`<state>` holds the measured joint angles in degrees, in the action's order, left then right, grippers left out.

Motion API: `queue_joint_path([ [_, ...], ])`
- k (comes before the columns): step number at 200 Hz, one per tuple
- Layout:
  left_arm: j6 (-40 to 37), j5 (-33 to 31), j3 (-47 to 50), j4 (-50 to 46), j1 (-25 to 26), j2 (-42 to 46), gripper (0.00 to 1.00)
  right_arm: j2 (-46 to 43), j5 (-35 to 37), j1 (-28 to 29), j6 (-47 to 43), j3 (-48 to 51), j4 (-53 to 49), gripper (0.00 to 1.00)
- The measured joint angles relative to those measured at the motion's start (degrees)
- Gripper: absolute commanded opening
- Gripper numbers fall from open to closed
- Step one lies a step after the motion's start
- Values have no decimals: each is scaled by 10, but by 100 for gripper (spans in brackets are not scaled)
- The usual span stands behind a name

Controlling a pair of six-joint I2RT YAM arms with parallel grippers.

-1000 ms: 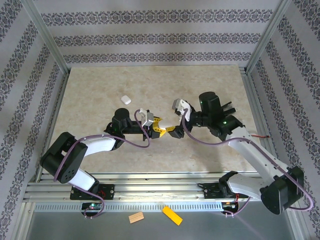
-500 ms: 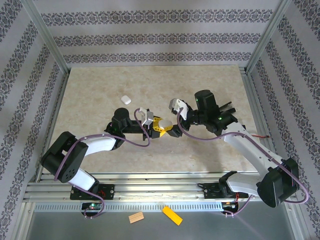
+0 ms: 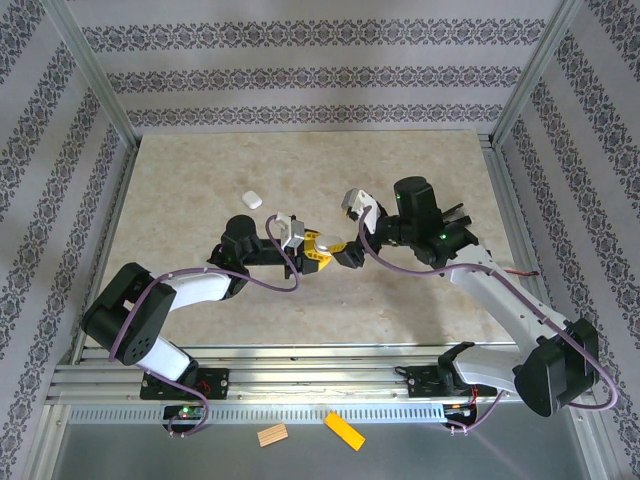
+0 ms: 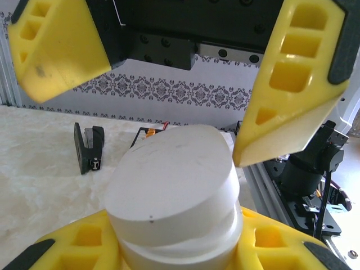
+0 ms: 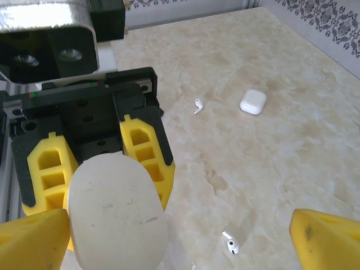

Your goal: Insert the wireless bluetooth earbuds into the charging case

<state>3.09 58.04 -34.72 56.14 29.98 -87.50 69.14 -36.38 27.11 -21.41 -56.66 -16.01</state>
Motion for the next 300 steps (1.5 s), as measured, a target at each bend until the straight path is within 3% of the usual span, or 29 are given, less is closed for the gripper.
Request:
queue_joint_path([
  [84,0,17,9,15,0,0,29,-1,39,-15,21,-7,23,98],
  [159,-13,-18,30,19,-1,2,30,-90,-35,-16,51,11,47,98],
  [195,-14,-38,48,27,-5,11,30,-136,-47,-47,139,41,82,98],
  [239,-14,-54,61,36,-5,22,30,-119,-13,-121,294,75,116,98],
  [272,-14,-58,66,41,-5,28,30,-41,31,-177,405,86,122,92],
  [300,-14,-60,69,48,-5,30,30,52,53,-192,447,85,109,81],
])
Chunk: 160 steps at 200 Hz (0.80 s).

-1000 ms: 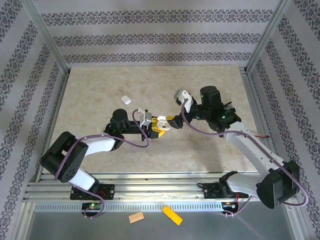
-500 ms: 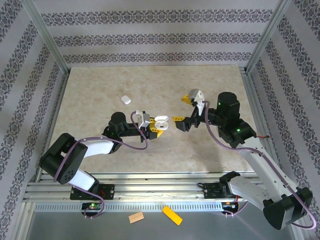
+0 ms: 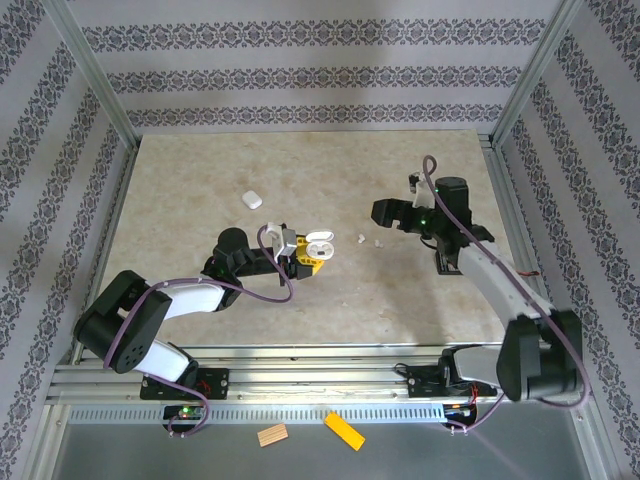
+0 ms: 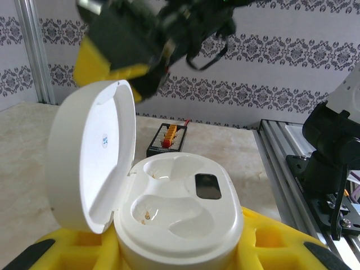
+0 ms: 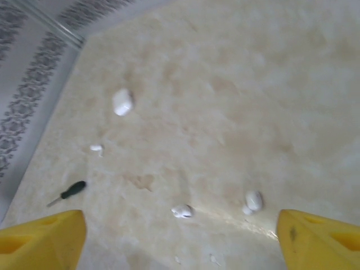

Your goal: Insert the wireless bluetooth earbuds into the charging case

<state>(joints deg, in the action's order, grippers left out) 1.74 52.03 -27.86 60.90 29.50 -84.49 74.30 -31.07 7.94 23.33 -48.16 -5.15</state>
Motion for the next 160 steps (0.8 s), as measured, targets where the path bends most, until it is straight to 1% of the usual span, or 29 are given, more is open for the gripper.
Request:
queue_joint_path([
  [31,0,0,0,1,0,5,30,80,4,-2,26,-8,-2,67],
  [68,0,0,2,2,0,8,30,183,2,-2,21,-64,-6,60],
  [115,0,0,2,0,0,32,30,290,-1,11,15,-135,-19,57],
  [160,-5,0,5,-9,0,48,30,346,-4,32,4,-168,-36,56],
])
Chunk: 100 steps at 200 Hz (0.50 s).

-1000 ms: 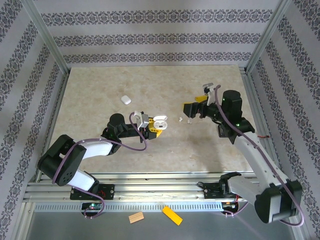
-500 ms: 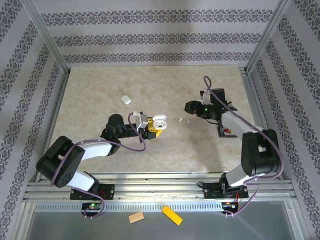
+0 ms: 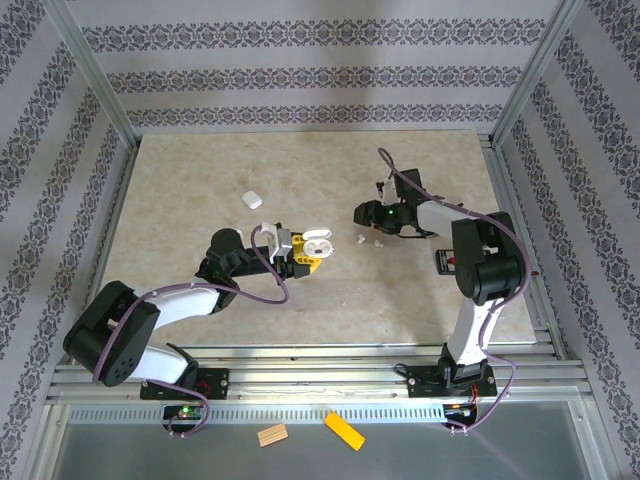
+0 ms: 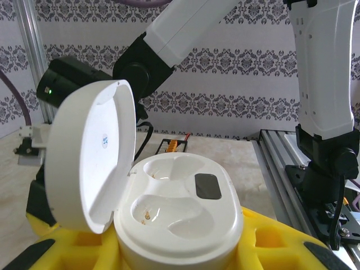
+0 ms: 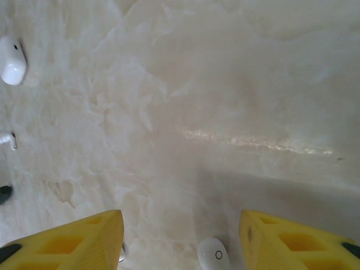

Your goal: Insert the wireless bluetooth earbuds into the charging case

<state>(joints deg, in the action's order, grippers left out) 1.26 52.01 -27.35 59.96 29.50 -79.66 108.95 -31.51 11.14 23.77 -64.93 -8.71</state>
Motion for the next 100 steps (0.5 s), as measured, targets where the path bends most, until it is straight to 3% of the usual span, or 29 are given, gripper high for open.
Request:
queue_joint_path([
  [100,-10,0,0,-10,0,2,30,14,-5,4,-17,0,-32,52],
])
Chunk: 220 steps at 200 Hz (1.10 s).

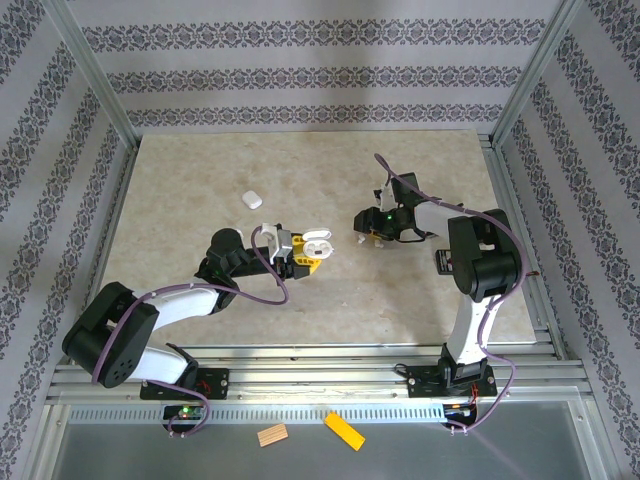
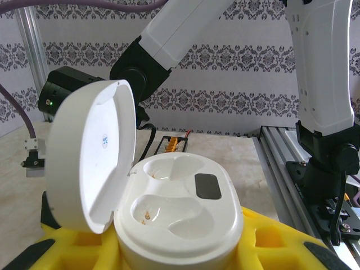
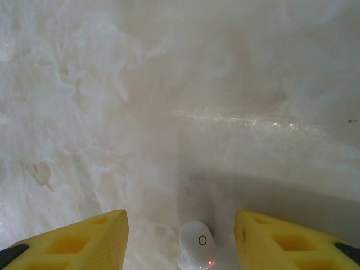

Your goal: Insert the wireless bluetooth earbuds into the charging case

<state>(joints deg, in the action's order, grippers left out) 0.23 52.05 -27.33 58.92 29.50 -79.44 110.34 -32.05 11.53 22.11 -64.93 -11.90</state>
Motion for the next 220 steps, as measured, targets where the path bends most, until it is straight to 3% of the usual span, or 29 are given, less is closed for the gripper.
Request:
queue_joint_path([
  [71,0,0,0,0,0,0,30,5,-8,17,-4,0,-8,50],
  [123,0,0,0,0,0,0,30,5,-10,18,-7,0,-8,43],
  [220,-3,2,3,-4,0,0,30,16,-6,18,3,0,-7,16],
])
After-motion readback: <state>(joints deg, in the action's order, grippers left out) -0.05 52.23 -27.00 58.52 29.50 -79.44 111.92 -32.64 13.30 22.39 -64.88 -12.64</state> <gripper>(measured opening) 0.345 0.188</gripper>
